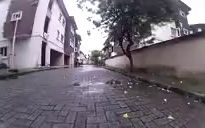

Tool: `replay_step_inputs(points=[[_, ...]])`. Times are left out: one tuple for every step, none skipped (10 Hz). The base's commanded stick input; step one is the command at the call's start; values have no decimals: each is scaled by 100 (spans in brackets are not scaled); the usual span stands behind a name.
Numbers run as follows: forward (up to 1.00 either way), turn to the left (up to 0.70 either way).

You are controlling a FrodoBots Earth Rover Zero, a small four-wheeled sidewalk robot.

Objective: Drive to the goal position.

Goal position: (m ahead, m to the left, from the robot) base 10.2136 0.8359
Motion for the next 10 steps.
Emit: replay_step_inputs(points=[[70,0],[70,18],[70,35],[70,35],[70,35],[70,35],[70,16],[70,0],[70,0],[70,0]])
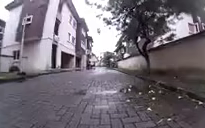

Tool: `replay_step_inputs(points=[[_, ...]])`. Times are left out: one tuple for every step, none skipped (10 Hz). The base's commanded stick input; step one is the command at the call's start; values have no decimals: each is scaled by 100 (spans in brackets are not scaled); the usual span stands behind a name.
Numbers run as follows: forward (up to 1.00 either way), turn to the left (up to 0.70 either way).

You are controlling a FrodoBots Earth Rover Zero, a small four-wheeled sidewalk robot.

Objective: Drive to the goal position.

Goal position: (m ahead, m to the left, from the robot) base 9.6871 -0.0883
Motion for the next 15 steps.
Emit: replay_step_inputs(points=[[70,0],[70,0],[70,0],[70,0],[70,0],[70,0],[70,0],[70,0],[70,0],[70,0],[70,0],[70,0],[70,0],[70,0],[70,0]])
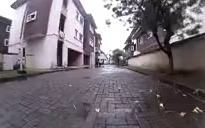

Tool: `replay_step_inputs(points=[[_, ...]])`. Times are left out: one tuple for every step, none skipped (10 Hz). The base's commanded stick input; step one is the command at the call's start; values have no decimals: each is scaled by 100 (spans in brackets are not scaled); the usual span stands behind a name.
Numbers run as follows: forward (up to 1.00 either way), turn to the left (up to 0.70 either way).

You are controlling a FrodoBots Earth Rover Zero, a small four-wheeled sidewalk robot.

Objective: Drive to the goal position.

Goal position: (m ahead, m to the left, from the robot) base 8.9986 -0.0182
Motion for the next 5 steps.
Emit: replay_step_inputs(points=[[70,0],[70,0],[70,0],[70,0],[70,0]])
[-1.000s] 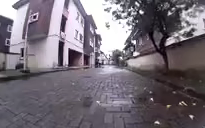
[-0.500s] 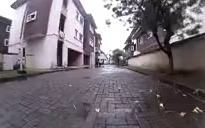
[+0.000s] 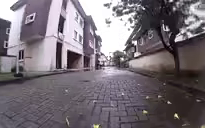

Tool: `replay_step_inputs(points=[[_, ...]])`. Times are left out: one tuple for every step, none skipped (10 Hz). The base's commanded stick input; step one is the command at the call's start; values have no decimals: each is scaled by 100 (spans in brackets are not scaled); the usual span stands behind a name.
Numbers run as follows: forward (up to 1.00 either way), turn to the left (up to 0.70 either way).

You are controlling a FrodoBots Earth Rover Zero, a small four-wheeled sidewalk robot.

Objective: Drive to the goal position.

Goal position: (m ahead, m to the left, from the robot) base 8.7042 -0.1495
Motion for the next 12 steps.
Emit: replay_step_inputs(points=[[70,0],[70,0],[70,0],[70,0],[70,0],[70,0],[70,0],[70,0],[70,0],[70,0],[70,0],[70,0]])
